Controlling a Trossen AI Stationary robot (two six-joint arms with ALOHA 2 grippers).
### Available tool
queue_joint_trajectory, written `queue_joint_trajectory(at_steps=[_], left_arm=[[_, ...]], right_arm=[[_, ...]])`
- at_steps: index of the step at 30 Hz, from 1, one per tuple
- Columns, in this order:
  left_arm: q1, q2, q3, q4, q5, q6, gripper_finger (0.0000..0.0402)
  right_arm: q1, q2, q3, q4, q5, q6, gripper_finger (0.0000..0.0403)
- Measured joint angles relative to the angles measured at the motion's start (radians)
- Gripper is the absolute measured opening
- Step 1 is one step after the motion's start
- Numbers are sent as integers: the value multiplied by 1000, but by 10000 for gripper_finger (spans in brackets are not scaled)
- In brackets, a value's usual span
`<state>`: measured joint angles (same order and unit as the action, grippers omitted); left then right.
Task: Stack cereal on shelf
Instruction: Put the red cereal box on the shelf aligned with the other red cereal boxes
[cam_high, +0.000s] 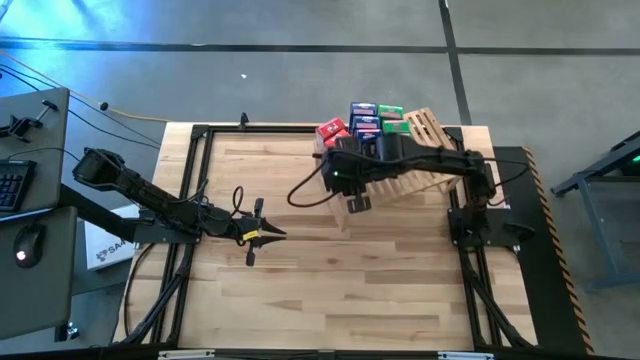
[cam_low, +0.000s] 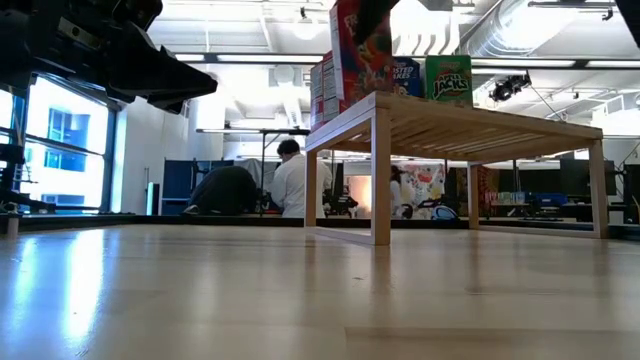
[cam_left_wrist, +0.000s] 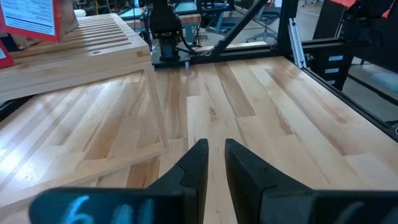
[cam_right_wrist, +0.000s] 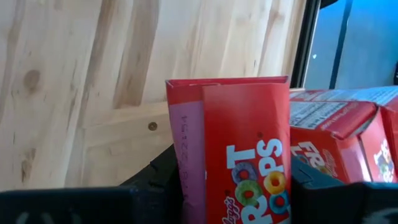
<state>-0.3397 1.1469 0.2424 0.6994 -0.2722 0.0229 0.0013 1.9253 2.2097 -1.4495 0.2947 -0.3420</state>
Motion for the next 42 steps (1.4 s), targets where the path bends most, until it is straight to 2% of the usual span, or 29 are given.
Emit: queue_joint_trajectory(at_steps=[14, 22, 27, 36, 42], left_arm=[[0, 0, 0, -2, 0, 4, 44], [0, 0, 0, -1, 0, 5, 44], [0, 0, 0, -1, 0, 5, 44], [0, 0, 0, 0, 0, 5, 44], [0, 0, 0, 0, 0, 5, 44]], right_arm=[[-15, 20, -1, -1, 7, 6, 140], [-15, 20, -1, 3, 45, 28, 183], [-15, 20, -1, -8, 64, 45, 196], [-15, 20, -1, -7, 210, 53, 197], [-30, 19, -1, -10, 214, 49, 197]])
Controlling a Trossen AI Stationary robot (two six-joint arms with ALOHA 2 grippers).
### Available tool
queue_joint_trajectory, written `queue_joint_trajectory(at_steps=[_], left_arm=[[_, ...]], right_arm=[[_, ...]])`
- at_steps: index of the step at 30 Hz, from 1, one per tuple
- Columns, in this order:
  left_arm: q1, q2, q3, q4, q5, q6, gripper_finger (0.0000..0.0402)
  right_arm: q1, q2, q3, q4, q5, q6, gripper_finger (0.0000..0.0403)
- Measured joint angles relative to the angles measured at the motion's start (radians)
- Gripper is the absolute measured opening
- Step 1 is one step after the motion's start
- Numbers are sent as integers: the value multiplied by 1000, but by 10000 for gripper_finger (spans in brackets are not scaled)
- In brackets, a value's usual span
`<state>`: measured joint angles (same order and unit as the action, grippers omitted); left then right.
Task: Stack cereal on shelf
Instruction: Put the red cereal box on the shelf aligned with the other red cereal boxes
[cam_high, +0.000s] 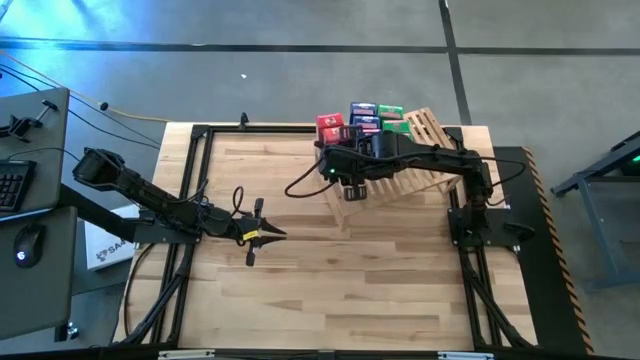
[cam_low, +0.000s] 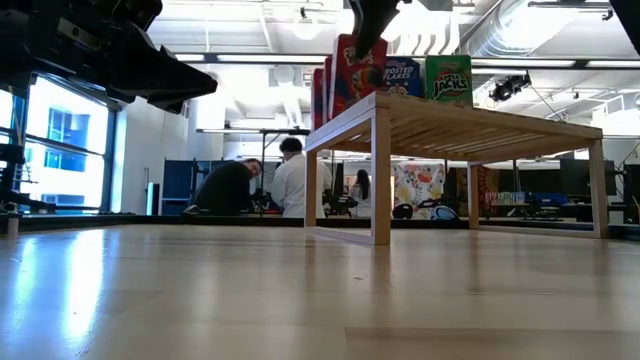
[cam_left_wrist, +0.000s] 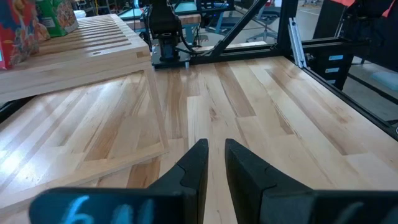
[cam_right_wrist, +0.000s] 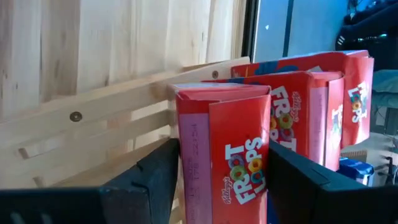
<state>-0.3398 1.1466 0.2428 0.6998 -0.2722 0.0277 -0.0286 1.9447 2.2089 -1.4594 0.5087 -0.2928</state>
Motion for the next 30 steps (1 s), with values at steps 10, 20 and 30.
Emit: queue_joint_trajectory(at_steps=[10, 20, 30], left_arm=[[0, 0, 0, 0, 0, 0, 44], [0, 0, 0, 0, 0, 0, 44], [0, 0, 0, 2, 0, 0, 44]], right_arm=[[-21, 0, 0, -16, 7, 0, 197], [-22, 0, 0, -19, 65, 28, 198], [4, -1, 23, -21, 118, 50, 218]])
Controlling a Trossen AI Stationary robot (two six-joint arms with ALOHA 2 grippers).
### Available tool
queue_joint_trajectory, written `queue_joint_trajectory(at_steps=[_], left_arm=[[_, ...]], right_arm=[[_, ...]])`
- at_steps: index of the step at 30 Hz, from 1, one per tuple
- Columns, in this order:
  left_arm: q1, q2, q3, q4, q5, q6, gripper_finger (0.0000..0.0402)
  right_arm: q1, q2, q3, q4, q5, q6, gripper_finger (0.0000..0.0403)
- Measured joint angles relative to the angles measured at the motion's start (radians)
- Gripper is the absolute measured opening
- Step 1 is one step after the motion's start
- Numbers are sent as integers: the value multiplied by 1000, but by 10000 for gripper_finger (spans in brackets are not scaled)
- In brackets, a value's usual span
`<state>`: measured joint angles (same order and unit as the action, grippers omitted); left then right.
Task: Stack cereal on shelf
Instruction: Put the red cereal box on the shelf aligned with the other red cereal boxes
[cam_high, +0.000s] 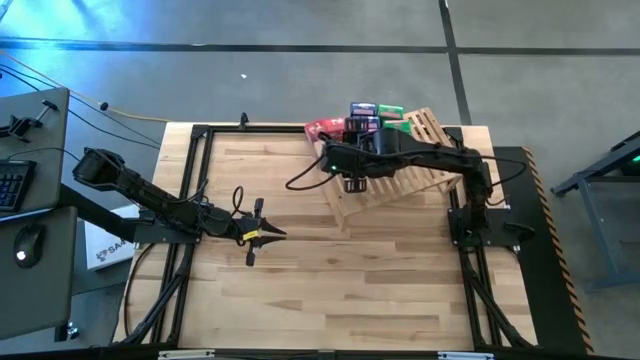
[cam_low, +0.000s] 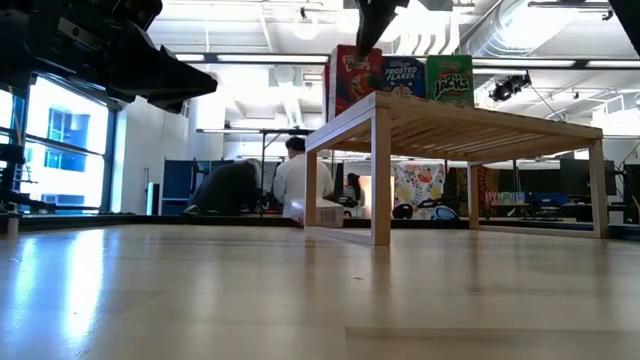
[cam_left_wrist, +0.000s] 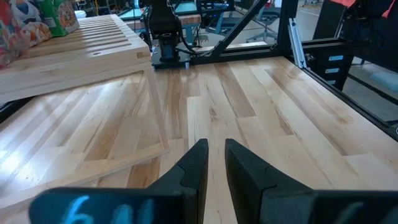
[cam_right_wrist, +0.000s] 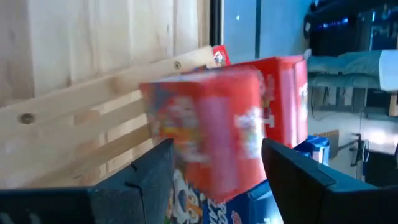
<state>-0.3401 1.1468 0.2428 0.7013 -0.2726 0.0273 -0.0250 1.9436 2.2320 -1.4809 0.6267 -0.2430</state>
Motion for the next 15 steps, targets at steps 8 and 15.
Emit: queue_joint_trajectory(at_steps=[8, 15], left_arm=[[0, 0, 0, 0, 0, 1, 44], [0, 0, 0, 8, 0, 1, 44]], right_arm=[[85, -1, 107, -83, 0, 35, 215], [134, -31, 65, -88, -58, 141, 166]])
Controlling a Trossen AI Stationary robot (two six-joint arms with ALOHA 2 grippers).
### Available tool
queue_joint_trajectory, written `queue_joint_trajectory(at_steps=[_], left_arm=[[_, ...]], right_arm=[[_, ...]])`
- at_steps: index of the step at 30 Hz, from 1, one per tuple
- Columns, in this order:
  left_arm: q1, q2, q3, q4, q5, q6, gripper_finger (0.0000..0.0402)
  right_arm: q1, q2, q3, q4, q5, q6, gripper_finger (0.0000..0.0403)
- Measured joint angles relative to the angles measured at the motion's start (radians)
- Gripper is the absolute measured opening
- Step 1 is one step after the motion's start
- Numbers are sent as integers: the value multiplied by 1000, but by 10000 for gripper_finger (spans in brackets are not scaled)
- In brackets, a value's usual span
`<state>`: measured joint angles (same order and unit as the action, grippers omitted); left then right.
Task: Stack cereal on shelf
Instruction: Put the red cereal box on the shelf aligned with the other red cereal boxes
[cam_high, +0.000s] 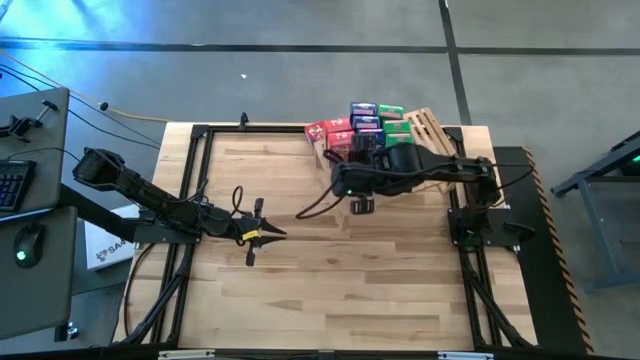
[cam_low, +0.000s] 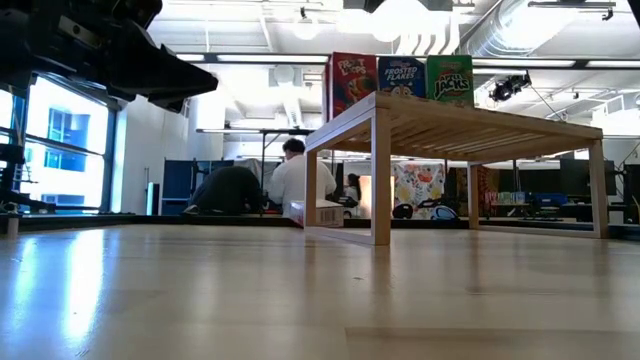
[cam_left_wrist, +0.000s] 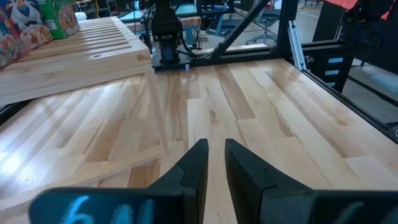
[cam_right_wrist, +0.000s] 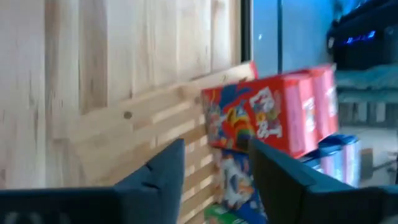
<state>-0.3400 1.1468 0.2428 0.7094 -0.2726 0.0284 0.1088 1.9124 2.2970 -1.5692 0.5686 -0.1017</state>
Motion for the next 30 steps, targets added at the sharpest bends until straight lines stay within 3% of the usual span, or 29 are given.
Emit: queue_joint_trajectory(at_steps=[10, 21, 30], left_arm=[[0, 0, 0, 14, -1, 7, 44], [0, 0, 0, 19, -31, 2, 44], [0, 0, 0, 22, -32, 2, 44]], right_arm=[[-34, -24, -304, 101, 116, 130, 8], [-103, -33, -504, 265, 193, 151, 4], [-103, -41, -513, 276, 228, 149, 0]])
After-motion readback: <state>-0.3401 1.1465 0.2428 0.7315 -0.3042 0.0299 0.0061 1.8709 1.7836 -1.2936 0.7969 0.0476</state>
